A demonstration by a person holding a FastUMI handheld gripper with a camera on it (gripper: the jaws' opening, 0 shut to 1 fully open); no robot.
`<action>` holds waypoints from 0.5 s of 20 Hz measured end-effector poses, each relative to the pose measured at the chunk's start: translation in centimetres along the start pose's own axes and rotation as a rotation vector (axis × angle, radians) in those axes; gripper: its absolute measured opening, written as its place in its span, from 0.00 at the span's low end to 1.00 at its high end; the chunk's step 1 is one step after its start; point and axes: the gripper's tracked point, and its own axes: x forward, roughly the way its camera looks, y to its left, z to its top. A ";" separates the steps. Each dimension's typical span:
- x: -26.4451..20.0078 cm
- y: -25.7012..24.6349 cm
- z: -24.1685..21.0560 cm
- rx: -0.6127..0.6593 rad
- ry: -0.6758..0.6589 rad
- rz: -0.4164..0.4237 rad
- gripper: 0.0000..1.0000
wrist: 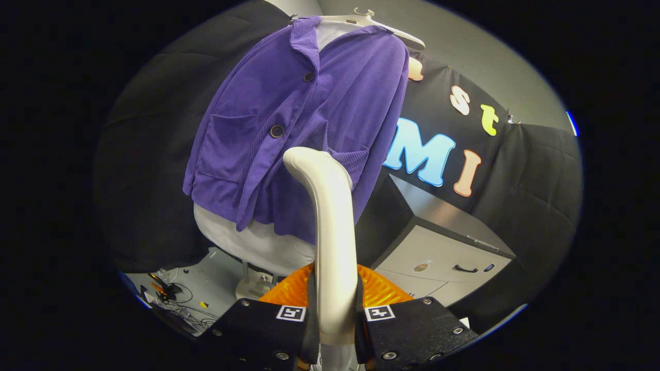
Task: Iron the clothes twice with a garment steamer, once on the left side and once on the right side.
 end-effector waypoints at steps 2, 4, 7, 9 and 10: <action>-0.3 0.3 -0.6 0.019 0.024 0.026 0.27; -0.6 0.5 -0.3 0.033 0.031 0.048 0.27; -3.5 1.8 0.5 0.066 0.024 0.087 0.27; -5.5 2.2 3.0 0.082 -0.023 0.114 0.27; -6.5 2.5 4.5 0.093 -0.056 0.127 0.27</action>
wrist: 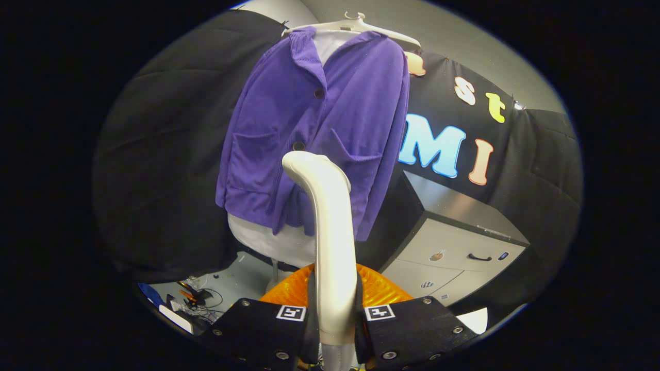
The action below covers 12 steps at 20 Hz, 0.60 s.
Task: Iron the clothes twice with a garment steamer, once on the left side and once on the right side.
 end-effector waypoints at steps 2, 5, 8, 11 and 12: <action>-1.4 1.0 3.1 -0.009 -0.070 0.025 0.27; -2.5 2.3 7.8 -0.051 -0.168 0.037 0.27; -1.9 4.1 12.1 -0.077 -0.246 0.040 0.27; -1.4 5.6 16.8 -0.104 -0.318 0.024 0.27; -1.4 5.9 18.4 -0.110 -0.342 0.012 0.27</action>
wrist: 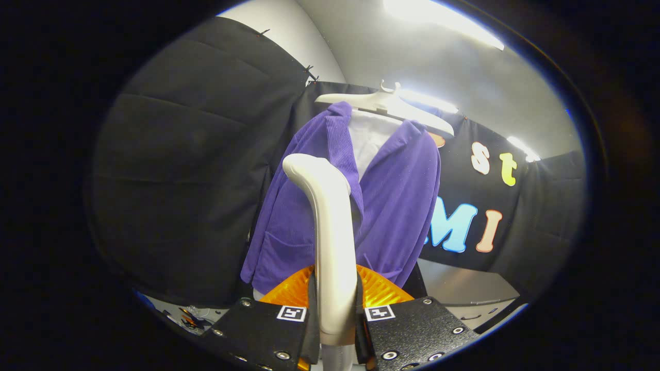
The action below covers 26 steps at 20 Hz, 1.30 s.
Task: Iron the clothes twice with a garment steamer, once on the left side and once on the right side.
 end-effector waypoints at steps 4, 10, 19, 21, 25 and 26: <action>3.2 0.0 4.1 -0.044 -0.040 -0.047 0.27; 6.7 0.7 5.3 -0.095 -0.031 -0.090 0.27; 6.4 2.6 -2.2 -0.149 0.072 -0.052 0.27; 6.0 3.8 -5.2 -0.156 0.129 -0.017 0.27; 5.2 4.8 -10.0 -0.214 0.195 0.015 0.27; 4.9 4.9 -11.3 -0.219 0.211 0.022 0.27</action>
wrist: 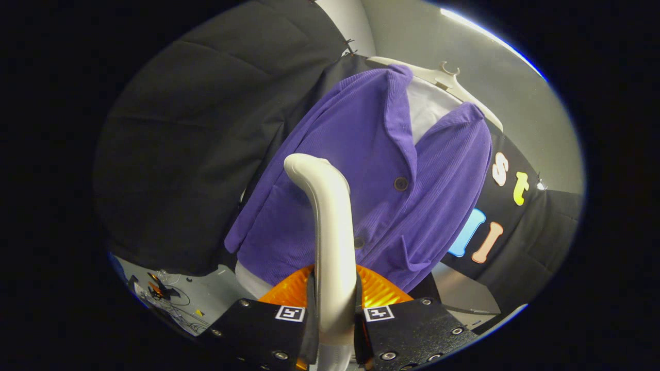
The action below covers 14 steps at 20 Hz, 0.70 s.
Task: Iron the clothes twice with a garment steamer, once on the left side and once on the right side.
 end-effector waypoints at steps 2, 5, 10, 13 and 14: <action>-0.1 0.5 -1.6 -0.025 0.017 0.004 0.27; -0.3 1.1 -3.3 -0.044 0.032 0.012 0.27; 0.1 2.3 -7.0 -0.051 0.095 0.053 0.27; -0.3 3.4 -8.9 -0.068 0.117 0.066 0.27; -0.3 3.7 -9.3 -0.069 0.122 0.072 0.27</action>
